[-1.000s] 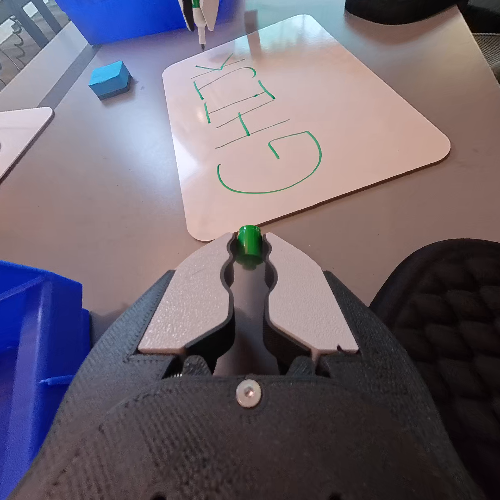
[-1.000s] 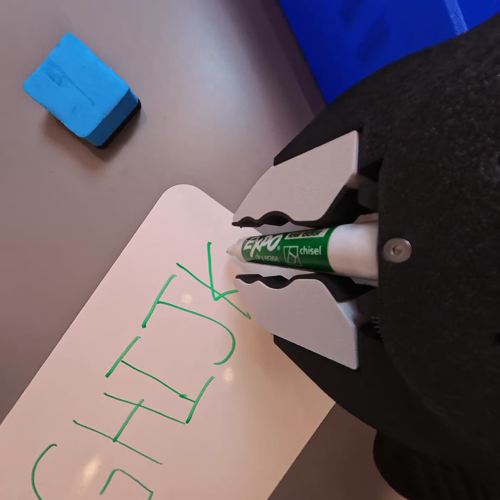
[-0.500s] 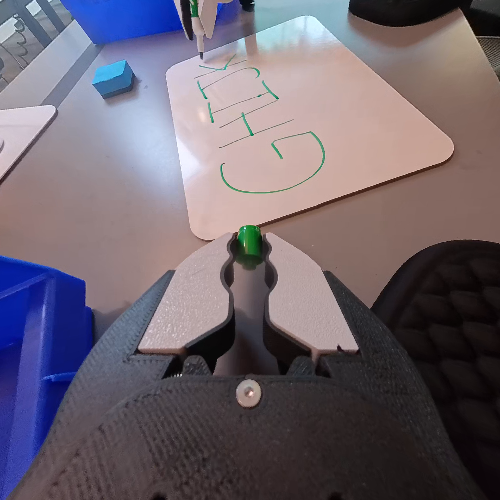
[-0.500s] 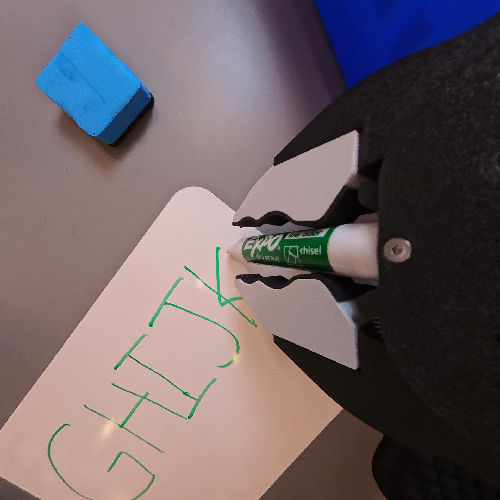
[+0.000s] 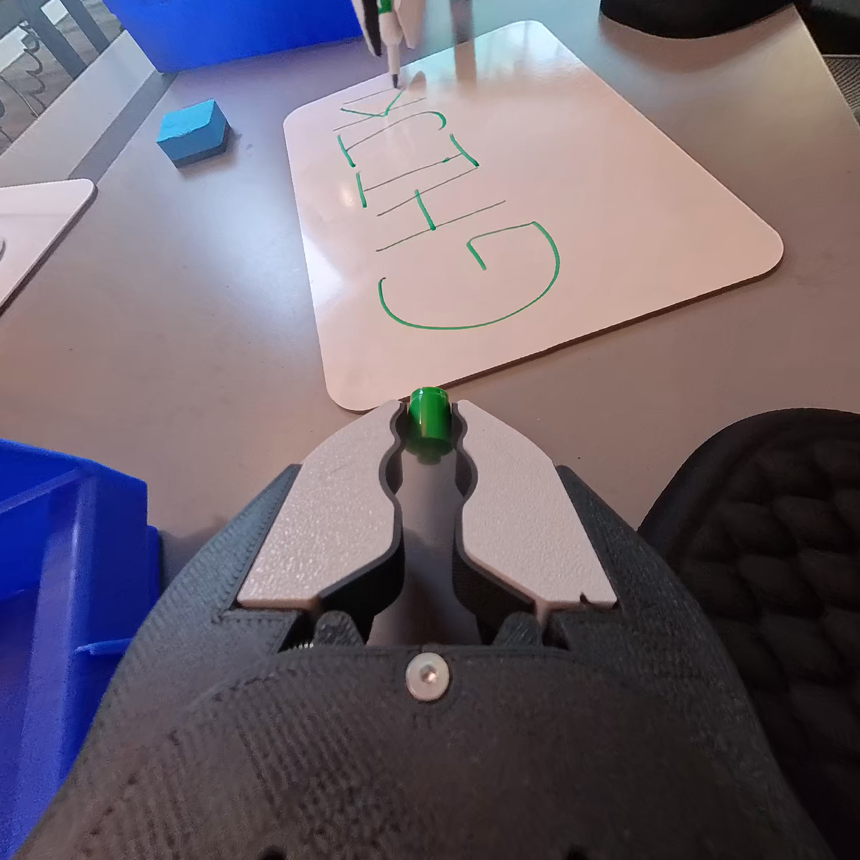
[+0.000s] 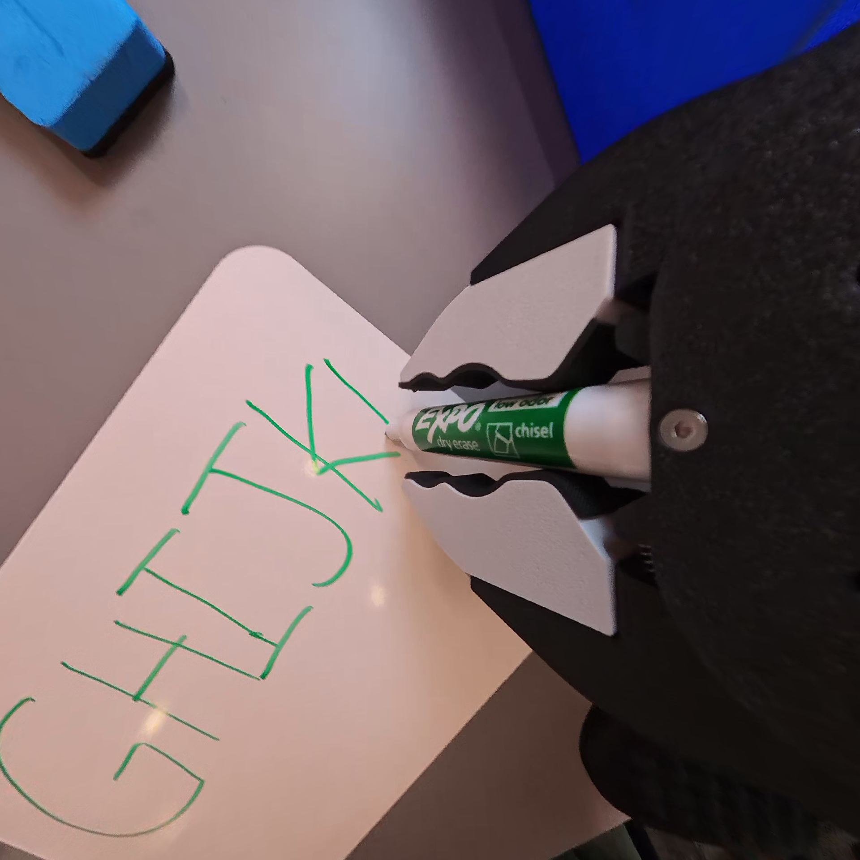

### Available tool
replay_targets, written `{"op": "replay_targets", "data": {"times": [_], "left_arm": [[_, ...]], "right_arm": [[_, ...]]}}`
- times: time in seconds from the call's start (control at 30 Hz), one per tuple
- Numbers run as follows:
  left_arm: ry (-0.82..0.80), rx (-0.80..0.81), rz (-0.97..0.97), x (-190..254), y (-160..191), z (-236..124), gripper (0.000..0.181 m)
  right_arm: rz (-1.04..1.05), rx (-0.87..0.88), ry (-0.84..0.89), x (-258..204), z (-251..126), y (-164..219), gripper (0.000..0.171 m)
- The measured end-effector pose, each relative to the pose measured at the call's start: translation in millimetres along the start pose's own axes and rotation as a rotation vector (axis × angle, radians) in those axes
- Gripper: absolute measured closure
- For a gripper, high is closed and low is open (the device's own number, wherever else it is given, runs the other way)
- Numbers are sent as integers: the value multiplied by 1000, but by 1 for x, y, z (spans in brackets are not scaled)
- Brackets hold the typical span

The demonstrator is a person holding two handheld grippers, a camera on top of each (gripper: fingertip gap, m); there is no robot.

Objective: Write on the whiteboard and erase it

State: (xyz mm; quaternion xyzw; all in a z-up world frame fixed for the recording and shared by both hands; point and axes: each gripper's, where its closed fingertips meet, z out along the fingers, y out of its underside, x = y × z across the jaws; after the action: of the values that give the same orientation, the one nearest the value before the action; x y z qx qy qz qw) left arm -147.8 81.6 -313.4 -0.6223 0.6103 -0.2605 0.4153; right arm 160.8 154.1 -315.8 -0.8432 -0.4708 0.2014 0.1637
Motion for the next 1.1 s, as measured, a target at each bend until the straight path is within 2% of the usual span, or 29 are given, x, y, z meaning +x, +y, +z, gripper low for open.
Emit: {"op": "replay_targets", "data": {"times": [0.27, 0.57, 0.67, 0.8, 0.93, 1.1], "left_arm": [[-2, -3, 4, 1, 0, 1, 163], [-1, -2, 4, 1, -1, 1, 163], [-2, -1, 3, 1, -1, 1, 163], [-6, 5, 0, 0, -2, 0, 163], [-6, 25, -3, 0, -5, 0, 163], [10, 99, 31, 10, -22, -4, 163]], "right_arm": [[-9, -16, -2, -16, -4, 13, 137], [0, -61, 103, 6, -17, 25, 137], [-9, 45, 92, -4, -25, 7, 137], [-49, 270, 76, -29, -41, -29, 137], [-84, 478, 12, -70, -45, -55, 137], [-123, 635, -123, -132, -32, -76, 137]]}}
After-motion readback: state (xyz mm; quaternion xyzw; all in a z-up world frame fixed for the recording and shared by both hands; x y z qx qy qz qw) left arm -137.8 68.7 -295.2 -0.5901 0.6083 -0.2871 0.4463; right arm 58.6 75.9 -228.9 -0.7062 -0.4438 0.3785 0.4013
